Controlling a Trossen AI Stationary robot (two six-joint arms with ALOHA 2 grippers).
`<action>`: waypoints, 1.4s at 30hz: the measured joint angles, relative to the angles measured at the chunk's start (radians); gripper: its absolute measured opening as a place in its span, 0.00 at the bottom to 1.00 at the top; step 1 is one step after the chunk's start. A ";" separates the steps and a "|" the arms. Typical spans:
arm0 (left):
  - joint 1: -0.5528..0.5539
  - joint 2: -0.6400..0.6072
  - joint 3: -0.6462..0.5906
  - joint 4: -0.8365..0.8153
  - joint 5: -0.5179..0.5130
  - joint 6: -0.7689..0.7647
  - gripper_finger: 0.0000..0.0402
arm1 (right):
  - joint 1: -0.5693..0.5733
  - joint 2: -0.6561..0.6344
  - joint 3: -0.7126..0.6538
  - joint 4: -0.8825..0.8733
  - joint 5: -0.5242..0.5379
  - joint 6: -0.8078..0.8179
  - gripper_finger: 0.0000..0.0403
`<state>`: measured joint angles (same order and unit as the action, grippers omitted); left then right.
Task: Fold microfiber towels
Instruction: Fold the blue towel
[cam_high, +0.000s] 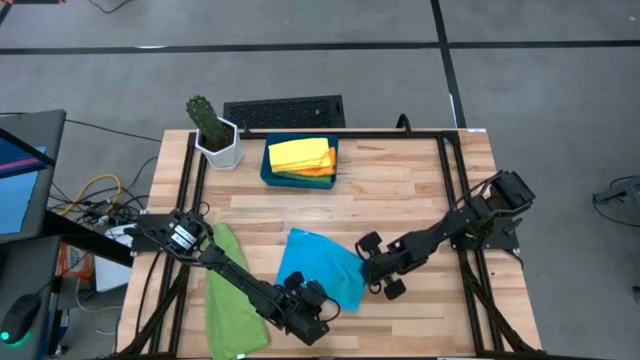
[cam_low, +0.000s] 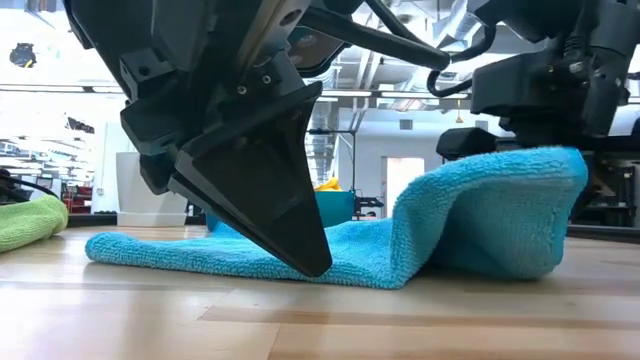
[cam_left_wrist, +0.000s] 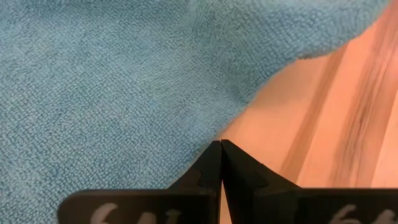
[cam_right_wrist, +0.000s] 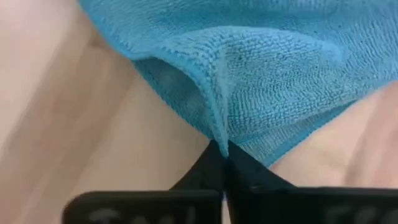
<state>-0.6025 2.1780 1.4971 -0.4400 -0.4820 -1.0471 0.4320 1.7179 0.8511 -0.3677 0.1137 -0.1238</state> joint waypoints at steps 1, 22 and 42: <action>0.000 0.000 0.000 0.000 0.000 0.004 0.00 | -0.001 0.001 0.009 -0.016 0.000 0.000 0.03; -0.001 0.000 0.000 -0.014 0.044 0.018 0.00 | -0.206 0.000 0.322 -0.400 -0.246 -0.175 0.02; -0.015 -0.053 0.165 -0.221 -0.177 0.081 0.00 | -0.360 0.006 0.321 -0.192 -0.355 -0.156 0.03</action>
<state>-0.6171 2.1248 1.6623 -0.6606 -0.6593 -0.9660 0.0716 1.7237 1.1725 -0.5593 -0.2417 -0.2796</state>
